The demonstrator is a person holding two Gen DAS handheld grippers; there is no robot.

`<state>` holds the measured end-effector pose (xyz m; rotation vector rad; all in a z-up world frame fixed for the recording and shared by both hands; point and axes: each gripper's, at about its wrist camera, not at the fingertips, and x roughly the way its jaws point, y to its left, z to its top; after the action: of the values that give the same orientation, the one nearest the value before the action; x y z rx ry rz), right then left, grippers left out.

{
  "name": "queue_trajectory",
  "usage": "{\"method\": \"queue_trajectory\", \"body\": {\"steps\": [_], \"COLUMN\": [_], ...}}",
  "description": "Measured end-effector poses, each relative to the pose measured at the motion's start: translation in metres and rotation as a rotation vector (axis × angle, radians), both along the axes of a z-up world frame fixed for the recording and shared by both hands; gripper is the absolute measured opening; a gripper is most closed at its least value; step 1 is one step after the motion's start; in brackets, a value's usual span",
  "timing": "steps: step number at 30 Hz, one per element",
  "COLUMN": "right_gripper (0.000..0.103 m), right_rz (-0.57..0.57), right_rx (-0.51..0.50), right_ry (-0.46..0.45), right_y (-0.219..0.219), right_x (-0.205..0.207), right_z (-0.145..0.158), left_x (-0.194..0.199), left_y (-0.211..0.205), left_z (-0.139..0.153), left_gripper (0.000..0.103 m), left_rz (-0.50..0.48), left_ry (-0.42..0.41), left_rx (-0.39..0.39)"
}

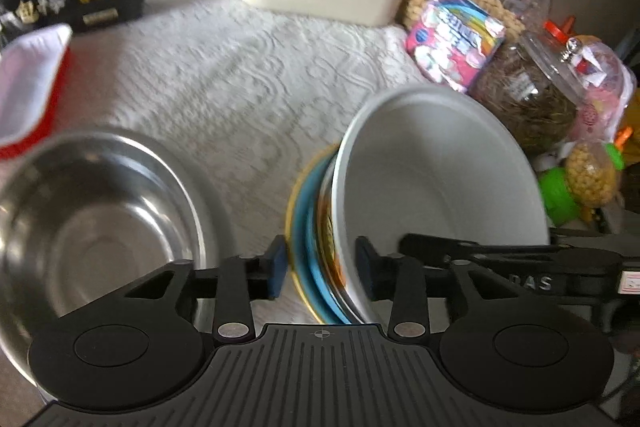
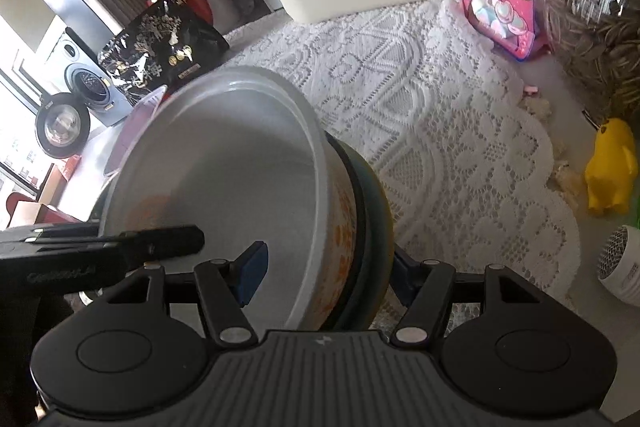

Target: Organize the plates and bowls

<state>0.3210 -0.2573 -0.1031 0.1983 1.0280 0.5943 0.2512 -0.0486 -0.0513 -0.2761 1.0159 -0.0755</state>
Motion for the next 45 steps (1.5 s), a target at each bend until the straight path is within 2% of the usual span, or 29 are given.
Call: {"method": "queue_trajectory", "body": {"steps": [8, 18, 23, 29, 34, 40, 45], "right_gripper": [0.064, 0.061, 0.060, 0.060, 0.060, 0.060, 0.060], "right_rz": [0.013, 0.018, 0.033, 0.009, 0.004, 0.011, 0.005], "right_rx": [0.075, 0.097, 0.103, 0.126, 0.112, 0.106, 0.032], "right_ry": [0.070, 0.093, 0.093, 0.118, 0.137, 0.153, 0.085], "right_y": [-0.007, -0.007, -0.007, -0.012, -0.011, -0.012, -0.006], "right_x": [0.005, 0.007, 0.007, 0.011, 0.017, 0.024, 0.025], "right_z": [-0.009, -0.009, -0.009, -0.010, -0.009, -0.009, 0.003], "left_x": [0.006, 0.010, 0.010, 0.014, 0.026, 0.036, 0.043], "left_y": [-0.005, -0.003, -0.004, -0.008, -0.004, -0.007, -0.006], "left_z": [-0.009, -0.013, -0.012, -0.007, -0.006, -0.003, -0.003], "left_gripper": [0.051, 0.051, 0.051, 0.056, 0.060, 0.062, 0.062], "left_rz": [-0.008, 0.022, 0.018, 0.003, 0.026, 0.002, -0.020], "left_ry": [-0.001, 0.015, 0.028, 0.054, 0.052, 0.058, 0.098], "left_rx": [-0.012, -0.061, -0.059, -0.066, -0.097, -0.087, -0.091]}}
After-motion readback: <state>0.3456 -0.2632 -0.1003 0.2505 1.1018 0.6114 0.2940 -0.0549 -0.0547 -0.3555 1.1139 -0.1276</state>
